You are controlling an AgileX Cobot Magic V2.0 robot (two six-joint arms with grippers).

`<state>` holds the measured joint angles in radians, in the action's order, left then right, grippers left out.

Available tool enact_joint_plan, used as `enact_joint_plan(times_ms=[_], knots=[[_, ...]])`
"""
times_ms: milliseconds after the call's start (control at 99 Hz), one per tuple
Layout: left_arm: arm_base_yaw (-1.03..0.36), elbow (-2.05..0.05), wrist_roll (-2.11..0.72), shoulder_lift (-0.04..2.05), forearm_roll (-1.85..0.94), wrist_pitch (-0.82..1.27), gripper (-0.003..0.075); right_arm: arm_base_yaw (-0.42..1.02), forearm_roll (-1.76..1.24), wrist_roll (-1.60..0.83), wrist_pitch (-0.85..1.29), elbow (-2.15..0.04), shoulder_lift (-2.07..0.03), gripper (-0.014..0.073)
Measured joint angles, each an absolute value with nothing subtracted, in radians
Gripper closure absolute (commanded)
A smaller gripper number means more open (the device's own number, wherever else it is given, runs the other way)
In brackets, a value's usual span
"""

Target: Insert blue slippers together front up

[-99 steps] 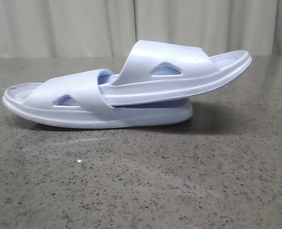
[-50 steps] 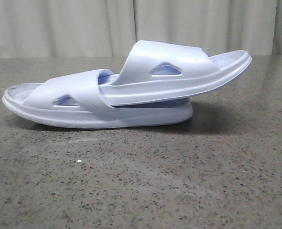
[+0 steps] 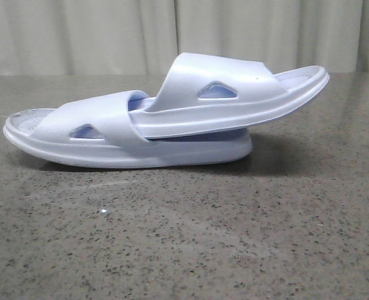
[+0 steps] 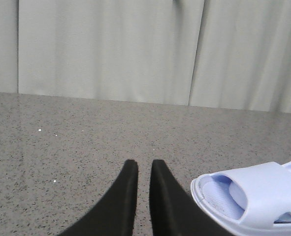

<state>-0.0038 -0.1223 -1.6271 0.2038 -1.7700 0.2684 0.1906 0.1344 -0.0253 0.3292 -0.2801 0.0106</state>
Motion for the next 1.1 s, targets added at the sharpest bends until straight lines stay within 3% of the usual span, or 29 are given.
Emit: enact_joint_plan(times_ms=[454,606,697,939,1101], knots=[[-0.013,-0.084,-1.627,0.189,-1.767,0.216,0.0704,0.191,0.134,-0.025,0.331,-0.28,0.011,0.0701],[-0.057,-0.082,-1.594,0.185,-1.644,0.173,0.0704,0.191,0.134,-0.025,0.331,-0.28,0.011,0.0701],[-0.086,-0.08,-1.431,0.172,-1.439,0.171,0.0704,0.191,0.134,-0.025,0.333,-0.28,0.011,0.0701],[-0.103,-0.08,-0.672,0.065,-0.706,0.212,0.0704,0.191,0.134,-0.025,0.333,-0.28,0.011,0.0701],[-0.103,-0.08,-0.398,0.002,-0.412,0.257,0.0704,0.191,0.134,-0.025,0.333,-0.28,0.011,0.0701]])
